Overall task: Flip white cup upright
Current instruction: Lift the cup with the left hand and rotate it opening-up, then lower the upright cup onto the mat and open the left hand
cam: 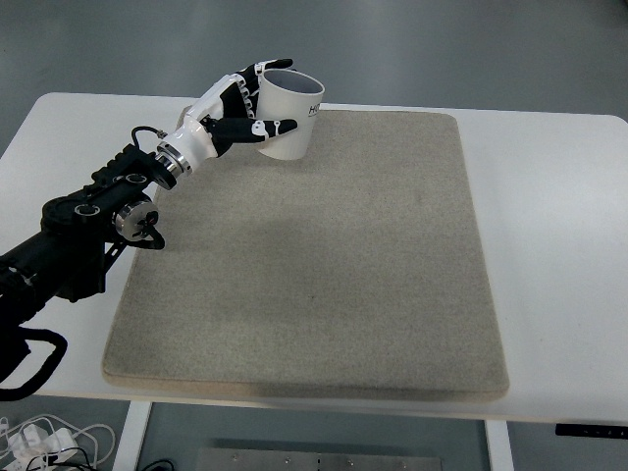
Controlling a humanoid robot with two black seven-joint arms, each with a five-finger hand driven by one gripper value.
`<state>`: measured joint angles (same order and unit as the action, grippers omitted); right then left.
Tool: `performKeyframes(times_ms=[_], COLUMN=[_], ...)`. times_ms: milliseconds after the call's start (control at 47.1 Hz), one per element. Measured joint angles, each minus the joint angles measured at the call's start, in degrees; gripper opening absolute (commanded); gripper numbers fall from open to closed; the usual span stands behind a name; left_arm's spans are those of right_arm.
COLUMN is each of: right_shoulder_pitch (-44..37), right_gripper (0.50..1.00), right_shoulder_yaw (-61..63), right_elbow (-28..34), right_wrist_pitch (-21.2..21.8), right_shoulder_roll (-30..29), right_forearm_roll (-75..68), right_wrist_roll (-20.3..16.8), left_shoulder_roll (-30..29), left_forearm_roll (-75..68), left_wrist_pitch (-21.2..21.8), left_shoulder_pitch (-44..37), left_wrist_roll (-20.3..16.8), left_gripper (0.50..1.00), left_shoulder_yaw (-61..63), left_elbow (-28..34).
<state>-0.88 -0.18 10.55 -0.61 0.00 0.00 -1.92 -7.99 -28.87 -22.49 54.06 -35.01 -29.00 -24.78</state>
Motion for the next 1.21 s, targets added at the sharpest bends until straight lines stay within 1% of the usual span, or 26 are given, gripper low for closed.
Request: performKeyframes(times_ms=[276, 467, 637, 680, 764, 828, 871, 913, 998, 1083, 1210], right_shoulder_pitch=[-0.01, 0.00, 0.00, -0.01, 0.01, 0.00, 0.01, -0.01, 0.00, 0.00, 0.00], right_gripper=[0.952, 0.952, 0.952, 0.952, 0.952, 0.952, 0.952, 0.952, 0.952, 0.952, 0.952], right_shoulder_yaw=[0.00, 0.00, 0.00, 0.00, 0.00, 0.00, 0.00, 0.00, 0.00, 0.00, 0.00], right_elbow=[0.00, 0.00, 0.00, 0.00, 0.00, 0.00, 0.00, 0.00, 0.00, 0.00, 0.00], right_wrist_pitch=[0.00, 0.00, 0.00, 0.00, 0.00, 0.00, 0.00, 0.00, 0.00, 0.00, 0.00], right_shoulder_roll=[0.00, 0.00, 0.00, 0.00, 0.00, 0.00, 0.00, 0.00, 0.00, 0.00, 0.00], right_forearm_roll=[0.00, 0.00, 0.00, 0.00, 0.00, 0.00, 0.00, 0.00, 0.00, 0.00, 0.00], right_wrist_roll=[0.04, 0.03, 0.01, 0.01, 0.00, 0.01, -0.01, 0.00, -0.01, 0.01, 0.03], left_shoulder_roll=[2.17, 3.47, 4.59, 4.62, 4.73, 4.75, 4.75, 4.75, 4.75, 4.72, 4.57], left_forearm_roll=[-0.71, -0.84, -0.90, -0.90, -0.88, -0.87, -0.87, -0.90, -1.02, -1.02, -0.97], left_wrist_pitch=[4.93, 8.96, 11.49, 12.28, 13.76, 14.21, 14.27, 14.31, 14.33, 14.33, 13.92], left_shoulder_pitch=[-1.57, -1.89, -3.30, -3.37, -4.13, -4.29, -4.37, -4.44, -4.48, -4.49, -4.51], left_wrist_roll=[0.00, 0.00, 0.00, 0.00, 0.00, -0.02, -0.02, -0.02, -0.02, -0.02, 0.06], left_gripper=[0.500, 0.500, 0.500, 0.510, 0.548, 0.606, 0.666, 0.679, 0.737, 0.769, 0.776], left_shoulder_yaw=[0.85, 4.50, 6.18, 6.72, 7.52, 7.60, 7.65, 7.69, 7.69, 7.53, 6.99], left_elbow=[0.18, 0.50, 0.54, 0.54, 0.53, 0.50, 0.50, 0.50, 0.50, 0.50, 0.32])
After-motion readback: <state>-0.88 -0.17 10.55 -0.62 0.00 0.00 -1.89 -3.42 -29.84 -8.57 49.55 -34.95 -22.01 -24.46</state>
